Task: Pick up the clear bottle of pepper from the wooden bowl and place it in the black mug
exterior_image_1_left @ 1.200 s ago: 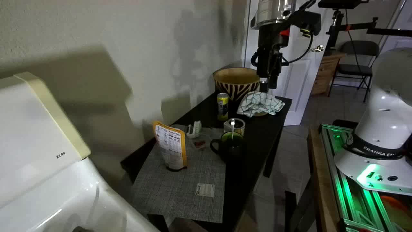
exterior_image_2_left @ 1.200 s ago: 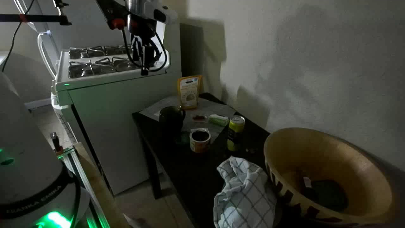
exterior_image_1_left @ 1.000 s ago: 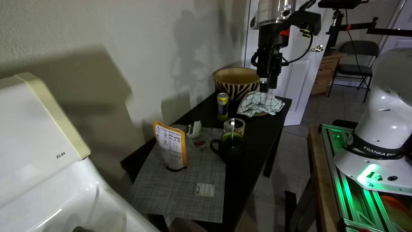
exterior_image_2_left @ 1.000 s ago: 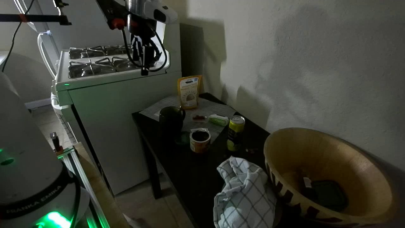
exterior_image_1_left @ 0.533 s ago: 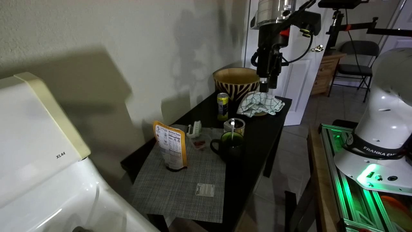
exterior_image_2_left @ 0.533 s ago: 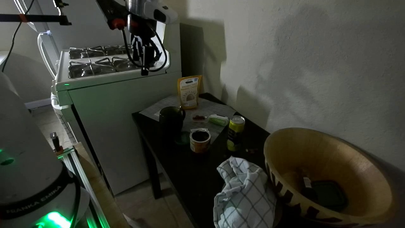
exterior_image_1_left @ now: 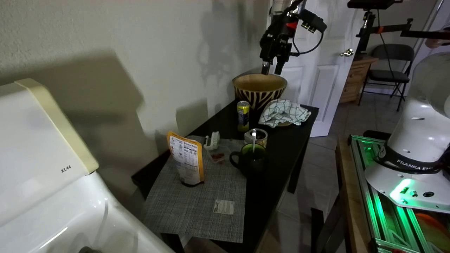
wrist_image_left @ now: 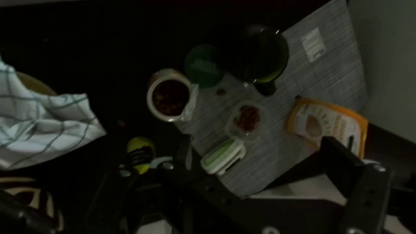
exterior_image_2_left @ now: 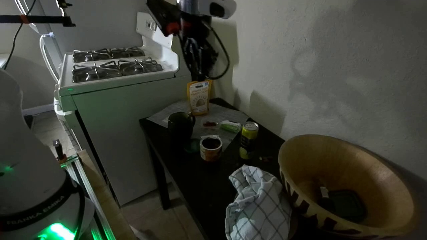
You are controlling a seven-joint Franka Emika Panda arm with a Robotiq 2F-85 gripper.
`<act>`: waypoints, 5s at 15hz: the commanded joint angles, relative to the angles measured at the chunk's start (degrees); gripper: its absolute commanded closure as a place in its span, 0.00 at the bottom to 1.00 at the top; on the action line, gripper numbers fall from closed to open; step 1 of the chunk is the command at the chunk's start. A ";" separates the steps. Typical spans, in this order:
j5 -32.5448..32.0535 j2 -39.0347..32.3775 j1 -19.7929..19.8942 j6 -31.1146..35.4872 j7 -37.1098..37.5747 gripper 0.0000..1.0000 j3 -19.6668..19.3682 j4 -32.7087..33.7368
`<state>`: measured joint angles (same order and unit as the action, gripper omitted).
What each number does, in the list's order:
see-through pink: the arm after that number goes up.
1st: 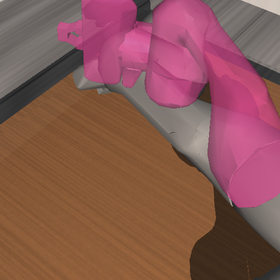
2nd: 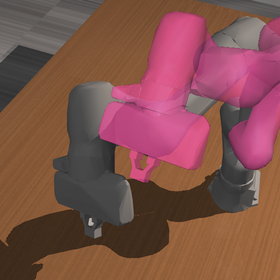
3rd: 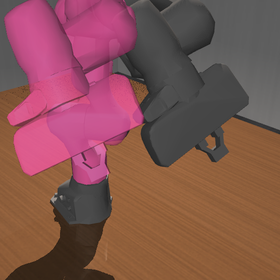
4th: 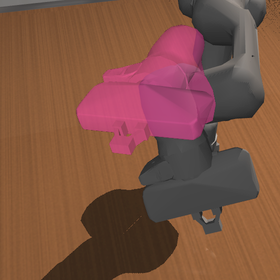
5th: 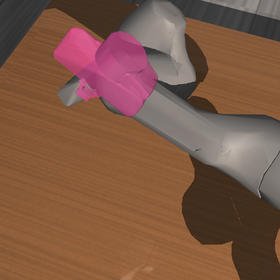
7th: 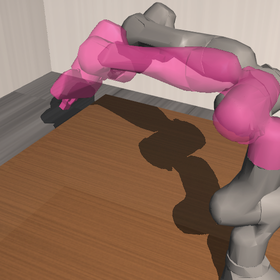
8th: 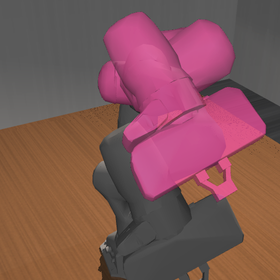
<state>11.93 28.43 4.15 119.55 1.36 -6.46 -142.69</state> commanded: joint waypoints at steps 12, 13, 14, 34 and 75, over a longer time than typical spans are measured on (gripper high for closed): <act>-10.21 -43.27 12.00 -5.59 -21.47 0.00 -12.89 46.71; -11.01 -46.02 12.94 -2.10 -20.13 0.00 -12.77 48.53; -9.02 -39.16 12.95 -4.43 -21.59 0.00 -11.37 42.21; -6.13 -49.17 22.48 13.98 -57.60 0.00 -7.78 33.53; -15.70 -69.85 28.14 34.48 -63.52 0.70 -1.60 41.36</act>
<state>-2.84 -41.48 31.13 153.83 -61.15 -9.46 -100.69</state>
